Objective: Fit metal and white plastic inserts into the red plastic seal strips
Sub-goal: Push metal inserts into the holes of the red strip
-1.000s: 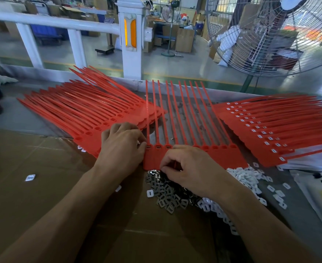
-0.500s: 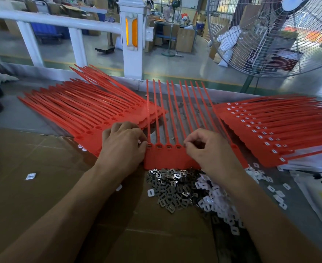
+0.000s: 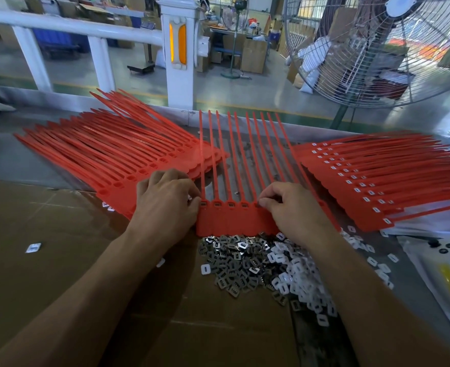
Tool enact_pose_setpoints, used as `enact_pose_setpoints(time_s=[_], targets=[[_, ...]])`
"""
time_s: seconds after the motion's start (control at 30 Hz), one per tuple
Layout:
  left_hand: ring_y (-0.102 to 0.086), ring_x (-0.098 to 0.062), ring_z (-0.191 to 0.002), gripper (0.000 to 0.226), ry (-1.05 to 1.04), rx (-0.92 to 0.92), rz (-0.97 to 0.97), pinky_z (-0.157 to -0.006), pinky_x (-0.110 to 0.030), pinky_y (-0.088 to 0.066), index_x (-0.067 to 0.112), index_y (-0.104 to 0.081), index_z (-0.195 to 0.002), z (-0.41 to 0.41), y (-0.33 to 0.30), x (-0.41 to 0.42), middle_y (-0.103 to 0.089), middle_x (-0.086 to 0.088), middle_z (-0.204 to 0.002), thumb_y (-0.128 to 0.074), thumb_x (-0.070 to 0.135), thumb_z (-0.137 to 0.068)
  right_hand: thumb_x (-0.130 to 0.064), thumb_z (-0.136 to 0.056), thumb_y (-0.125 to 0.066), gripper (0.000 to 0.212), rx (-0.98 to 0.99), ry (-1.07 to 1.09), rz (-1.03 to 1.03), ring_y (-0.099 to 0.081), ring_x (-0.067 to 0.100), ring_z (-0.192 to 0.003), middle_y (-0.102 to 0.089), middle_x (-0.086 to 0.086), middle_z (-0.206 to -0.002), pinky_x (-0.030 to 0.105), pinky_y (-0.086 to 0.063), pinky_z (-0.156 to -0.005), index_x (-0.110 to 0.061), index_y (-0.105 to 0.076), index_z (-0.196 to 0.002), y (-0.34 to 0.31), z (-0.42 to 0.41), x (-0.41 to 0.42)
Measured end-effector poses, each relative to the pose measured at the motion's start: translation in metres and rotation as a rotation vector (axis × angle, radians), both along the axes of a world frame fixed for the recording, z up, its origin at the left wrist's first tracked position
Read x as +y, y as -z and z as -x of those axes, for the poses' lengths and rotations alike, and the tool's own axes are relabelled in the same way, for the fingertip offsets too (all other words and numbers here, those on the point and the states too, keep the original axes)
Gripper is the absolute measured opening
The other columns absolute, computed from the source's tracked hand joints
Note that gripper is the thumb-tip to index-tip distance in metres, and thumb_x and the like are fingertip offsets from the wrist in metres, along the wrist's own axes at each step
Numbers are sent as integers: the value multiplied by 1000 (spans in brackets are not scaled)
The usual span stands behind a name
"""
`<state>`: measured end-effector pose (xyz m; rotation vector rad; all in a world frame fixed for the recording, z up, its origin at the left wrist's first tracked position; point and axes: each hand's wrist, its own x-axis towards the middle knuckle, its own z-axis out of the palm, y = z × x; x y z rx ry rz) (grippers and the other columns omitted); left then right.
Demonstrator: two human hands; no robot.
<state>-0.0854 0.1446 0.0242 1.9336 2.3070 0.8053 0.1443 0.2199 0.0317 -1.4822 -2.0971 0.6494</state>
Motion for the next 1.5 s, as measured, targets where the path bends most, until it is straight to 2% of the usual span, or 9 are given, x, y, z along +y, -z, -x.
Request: enact_pose_setpoints(time_s=[0.1,0.27,0.6,0.67,0.77,0.93,1.17,1.4,1.5], targets=[[-30,-15,-134,18,-1,-1,1,-111,-41,-17,36,-73,-108,0,0,0,-52,14,-134,-60,39,-96,-26,-98,-70,9,-13,2,-33,-58,-5,-88,-68,-16,-97,15,-40,-69,-29,-75,-92,2,2,-1],[-31,-15,-134,19,-1,-3,-6,-111,-41,-17,35,-73,-108,0,1,-1,-52,13,-135,-59,39,-96,-24,-94,-74,6,4,24,-69,-61,-2,-87,-70,-15,-95,21,-46,-75,-27,-79,-92,4,6,0],[-29,-15,-135,19,-1,-2,3,-112,-41,-16,35,-73,-109,-1,-1,0,-51,13,-137,-59,39,-97,-20,-95,-73,15,60,-2,-66,-59,-8,-91,-66,-24,-91,10,-37,-73,-33,-76,-89,3,0,1],[-30,-15,-134,19,1,-1,3,-111,-41,-17,35,-73,-109,0,-1,-1,-51,14,-136,-59,39,-96,-16,-97,-70,18,19,-46,-76,-60,-7,-93,-67,-22,-96,9,-39,-77,-32,-78,-94,2,-3,0],[-30,-14,-133,18,6,-9,-4,-110,-40,-17,35,-73,-107,0,0,-1,-51,14,-134,-60,40,-96,-12,-99,-67,21,-74,-82,-111,-55,-8,-85,-59,-23,-93,6,-36,-76,-28,-80,-102,2,-6,-1],[-30,-14,-132,18,7,-9,-8,-109,-39,-17,35,-73,-106,1,1,0,-52,14,-134,-60,40,-96,-14,-98,-68,20,-35,-105,-163,-60,-1,-96,-67,-17,-103,12,-40,-83,-30,-79,-103,-3,-8,-8],[-31,-15,-132,17,2,-5,-10,-108,-39,-18,34,-73,-106,0,2,0,-52,14,-133,-61,39,-96,-33,-93,-75,4,-82,-402,-12,-62,-6,-93,-67,-20,-96,20,-47,-85,-34,-77,-96,-14,2,-27],[-31,-15,-134,18,-6,6,-1,-110,-40,-19,34,-73,-108,-1,-1,0,-52,14,-135,-59,39,-96,-31,-91,-78,5,-165,-516,-4,-59,-4,-93,-63,-21,-97,18,-46,-84,-34,-77,-96,-16,9,-35],[-30,-15,-133,18,-2,3,2,-109,-40,-18,35,-72,-108,0,-1,0,-51,14,-134,-59,40,-96,-28,-92,-77,4,-181,-530,-22,-60,-2,-98,-64,-22,-100,26,-51,-91,-32,-77,-94,-16,10,-37]])
